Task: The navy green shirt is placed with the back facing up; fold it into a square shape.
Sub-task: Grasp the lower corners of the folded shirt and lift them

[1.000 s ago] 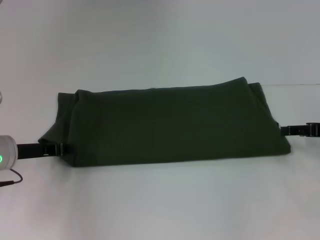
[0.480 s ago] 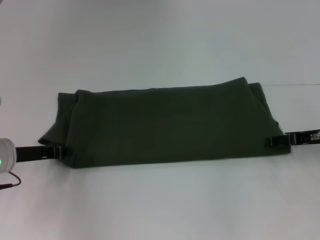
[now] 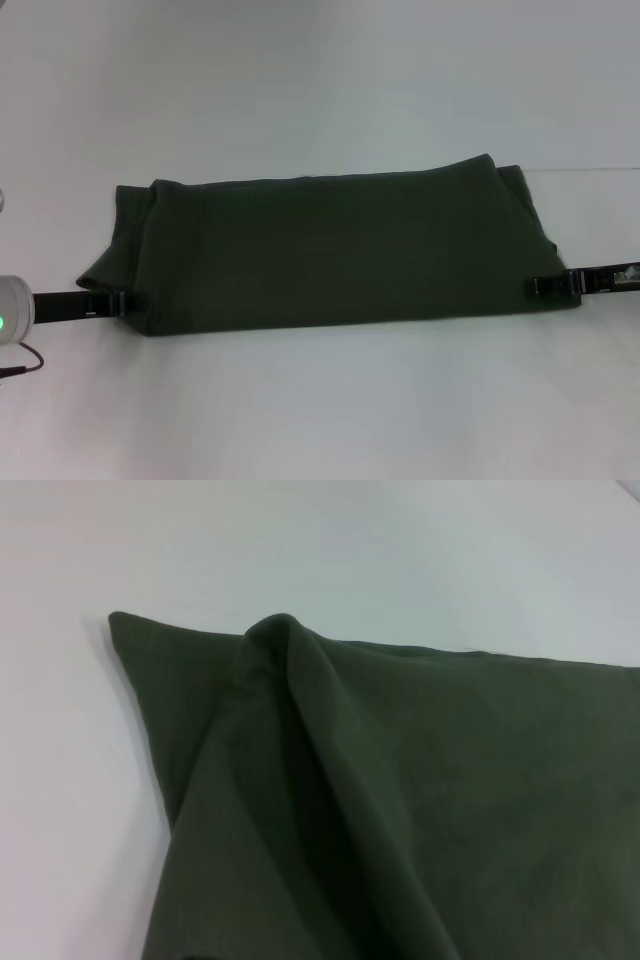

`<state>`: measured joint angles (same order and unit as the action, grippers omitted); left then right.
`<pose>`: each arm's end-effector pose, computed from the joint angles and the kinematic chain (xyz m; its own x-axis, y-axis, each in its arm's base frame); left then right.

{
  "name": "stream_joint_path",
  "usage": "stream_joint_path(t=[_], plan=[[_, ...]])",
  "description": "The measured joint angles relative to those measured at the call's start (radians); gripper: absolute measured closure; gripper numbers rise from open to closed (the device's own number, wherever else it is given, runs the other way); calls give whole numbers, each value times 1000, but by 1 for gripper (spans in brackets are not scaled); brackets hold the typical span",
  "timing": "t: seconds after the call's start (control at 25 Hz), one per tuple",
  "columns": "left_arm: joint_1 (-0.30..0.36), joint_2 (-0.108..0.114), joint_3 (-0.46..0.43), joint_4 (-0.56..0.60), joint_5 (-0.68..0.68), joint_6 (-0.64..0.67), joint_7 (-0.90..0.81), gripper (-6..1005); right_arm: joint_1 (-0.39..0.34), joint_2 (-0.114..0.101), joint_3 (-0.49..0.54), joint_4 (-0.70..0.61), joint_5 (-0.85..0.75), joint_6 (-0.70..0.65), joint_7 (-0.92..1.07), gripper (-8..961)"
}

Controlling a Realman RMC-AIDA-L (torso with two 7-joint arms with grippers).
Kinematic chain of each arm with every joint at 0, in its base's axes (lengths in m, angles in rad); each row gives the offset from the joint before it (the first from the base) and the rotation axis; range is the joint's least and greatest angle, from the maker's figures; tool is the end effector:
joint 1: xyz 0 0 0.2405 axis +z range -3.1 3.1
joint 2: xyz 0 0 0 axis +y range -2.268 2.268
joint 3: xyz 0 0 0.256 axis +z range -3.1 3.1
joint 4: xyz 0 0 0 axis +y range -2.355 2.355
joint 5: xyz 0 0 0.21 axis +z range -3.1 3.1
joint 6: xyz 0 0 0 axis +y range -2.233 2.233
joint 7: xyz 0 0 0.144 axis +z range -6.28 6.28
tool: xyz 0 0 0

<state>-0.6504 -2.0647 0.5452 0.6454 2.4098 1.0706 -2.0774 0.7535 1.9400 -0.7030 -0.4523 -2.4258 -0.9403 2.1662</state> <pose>-0.3158 0.3914 0.0179 0.4267 0.7684 0.4770 0.8960 -0.2872 -0.3388 0.3157 0.4203 0.0281 0.4608 -0.8019 -0.3804 -0.8530 -0.2818 -0.4394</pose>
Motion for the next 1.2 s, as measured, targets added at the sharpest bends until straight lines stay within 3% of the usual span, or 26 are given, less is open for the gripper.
stream_joint_path(t=[0.32, 0.52, 0.96, 1.2], plan=[[-2, 0, -3, 0, -6, 0, -1, 997, -15, 1, -12, -10, 7, -20, 15, 229], [-4, 1, -4, -1, -6, 0, -1, 997, -15, 0, -17, -11, 7, -17, 10, 475], [-6, 3, -4, 1, -6, 0, -10, 996, -16, -4, -13, -13, 9, -34, -7, 917], [-8, 18, -24, 6, 0, 61, -19, 996, -44, -9, 15, -60, 33, -131, -39, 934]])
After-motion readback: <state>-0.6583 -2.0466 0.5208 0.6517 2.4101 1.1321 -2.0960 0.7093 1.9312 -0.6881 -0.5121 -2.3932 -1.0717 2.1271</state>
